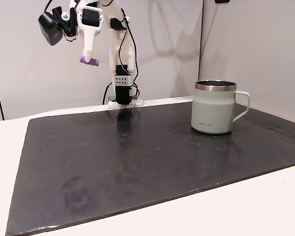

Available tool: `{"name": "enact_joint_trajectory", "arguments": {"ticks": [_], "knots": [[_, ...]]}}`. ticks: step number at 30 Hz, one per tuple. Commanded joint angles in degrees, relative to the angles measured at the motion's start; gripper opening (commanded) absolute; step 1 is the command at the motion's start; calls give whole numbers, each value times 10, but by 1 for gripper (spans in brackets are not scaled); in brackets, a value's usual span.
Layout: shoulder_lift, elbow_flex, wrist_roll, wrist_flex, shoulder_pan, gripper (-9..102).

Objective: Grasp a pengrip and put it in the cup.

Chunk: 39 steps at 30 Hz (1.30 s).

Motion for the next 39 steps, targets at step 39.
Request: {"name": "enact_joint_trajectory", "arguments": {"ticks": [39], "knots": [[-297, -420, 338, 1, -606, 0]]}}
